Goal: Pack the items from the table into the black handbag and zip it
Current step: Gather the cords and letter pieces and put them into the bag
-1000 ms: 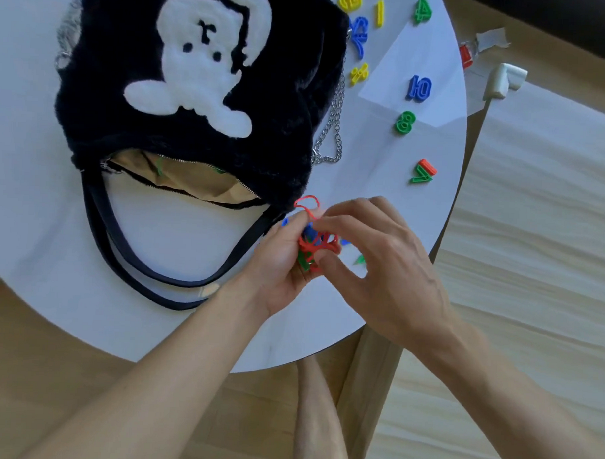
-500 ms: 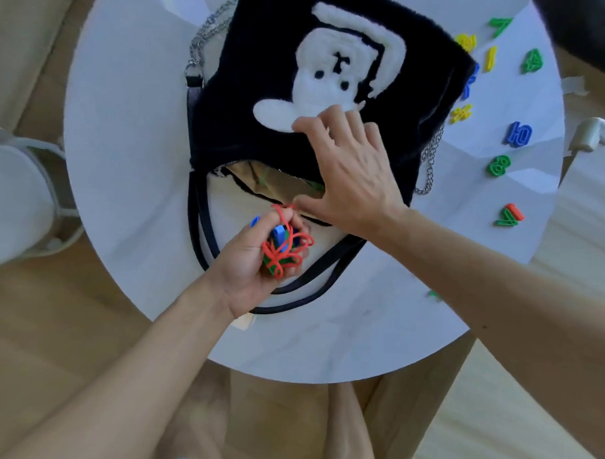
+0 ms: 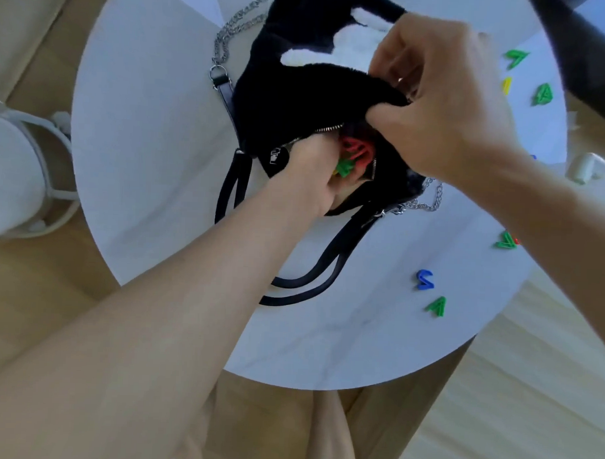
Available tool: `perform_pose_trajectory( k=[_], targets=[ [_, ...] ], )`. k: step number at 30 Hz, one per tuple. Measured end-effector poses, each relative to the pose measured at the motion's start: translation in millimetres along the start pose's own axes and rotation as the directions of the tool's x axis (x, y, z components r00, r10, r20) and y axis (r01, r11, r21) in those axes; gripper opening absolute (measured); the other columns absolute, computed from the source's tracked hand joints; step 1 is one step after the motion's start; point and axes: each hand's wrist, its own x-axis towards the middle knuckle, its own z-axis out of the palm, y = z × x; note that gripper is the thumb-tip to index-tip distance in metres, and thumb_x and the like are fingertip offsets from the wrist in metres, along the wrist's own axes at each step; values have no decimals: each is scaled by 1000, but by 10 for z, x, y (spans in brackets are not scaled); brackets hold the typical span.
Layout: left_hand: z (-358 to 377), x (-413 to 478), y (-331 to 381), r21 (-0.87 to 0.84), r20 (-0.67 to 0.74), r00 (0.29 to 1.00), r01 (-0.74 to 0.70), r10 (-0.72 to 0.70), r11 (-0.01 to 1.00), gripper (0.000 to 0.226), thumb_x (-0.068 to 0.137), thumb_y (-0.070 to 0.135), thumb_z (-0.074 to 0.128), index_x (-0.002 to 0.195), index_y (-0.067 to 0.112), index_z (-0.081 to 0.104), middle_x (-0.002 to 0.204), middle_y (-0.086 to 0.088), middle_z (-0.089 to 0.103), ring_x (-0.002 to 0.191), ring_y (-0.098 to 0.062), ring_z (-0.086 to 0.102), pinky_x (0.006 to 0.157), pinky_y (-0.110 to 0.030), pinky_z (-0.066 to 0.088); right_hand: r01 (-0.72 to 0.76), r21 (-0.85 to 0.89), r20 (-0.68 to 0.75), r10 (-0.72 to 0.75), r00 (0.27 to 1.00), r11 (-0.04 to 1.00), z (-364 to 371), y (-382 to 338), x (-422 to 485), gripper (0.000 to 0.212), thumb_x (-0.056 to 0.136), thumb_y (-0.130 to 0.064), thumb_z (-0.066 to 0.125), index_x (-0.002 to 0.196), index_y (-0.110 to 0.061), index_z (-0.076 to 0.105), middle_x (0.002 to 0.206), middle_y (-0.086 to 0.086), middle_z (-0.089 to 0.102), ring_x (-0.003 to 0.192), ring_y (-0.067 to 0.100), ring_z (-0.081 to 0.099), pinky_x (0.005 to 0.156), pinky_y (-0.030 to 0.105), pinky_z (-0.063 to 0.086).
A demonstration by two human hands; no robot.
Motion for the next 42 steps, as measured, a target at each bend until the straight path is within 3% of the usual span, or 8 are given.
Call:
perform_pose_trajectory(
  k=[4,9,16,23,28,31,35,42],
  targets=[
    [162,-46,84,-129,103,986,-118,131,985,30,103,11,37,119,-2,60,118,-22,63,106,-35,61,100,-45,52,-48,62,-37,50,998,997,1,8,-59,17,68,-22,64,85,-21,66,79,-7,67,69,10,60,61,25,49],
    [86,-131,-61,-86,213,961,-160,175,983,32,104,10,31,102,4,62,80,-7,70,76,-20,68,77,-35,59,-82,77,-36,85,996,994,-12,40,-86,18,70,-19,65,88,-20,66,82,-5,69,74,10,61,66,29,54],
    [-130,-243,-363,73,132,937,-334,323,940,23,94,-9,36,102,-4,57,96,-13,68,96,-23,69,89,-37,57,-41,202,91,23,996,978,-217,351,-282,35,79,-26,69,114,-21,62,97,-4,67,79,5,65,74,23,54],
    [-251,-489,-724,583,-134,863,-329,487,743,29,93,14,46,112,19,67,98,4,72,91,-4,70,86,-23,55,-468,262,58,470,881,844,-231,1408,-1109,28,84,-28,71,110,-30,61,91,-10,65,77,9,66,66,27,51],
    [11,-553,-1172,756,185,671,-564,718,332,14,90,14,53,101,18,61,81,6,59,71,-7,55,61,-16,44,-647,-72,272,639,719,759,182,1788,-1986,44,85,-37,76,121,-25,55,107,-3,59,85,16,65,70,32,52],
    [204,-386,-1625,795,567,724,-605,393,-33,19,91,9,54,107,18,61,101,4,56,90,-9,55,71,-24,47,-530,-296,292,604,742,795,470,1765,-2397,49,83,-47,73,120,-26,48,109,-5,50,84,20,59,59,31,48],
    [269,-28,-2086,669,609,791,-470,62,-576,44,90,9,59,130,23,47,130,-2,37,114,-23,43,68,-31,46,-469,-295,210,535,818,833,684,1759,-2592,23,90,-27,64,106,-18,50,101,-1,45,73,20,46,46,27,27],
    [347,159,-2203,544,619,783,-481,-59,-687,24,90,6,64,103,18,48,113,-3,39,99,-23,45,64,-34,51,-554,28,117,547,829,832,551,1967,-2545,13,93,-15,65,105,-17,60,97,-2,51,73,24,60,67,40,52]
  ],
)
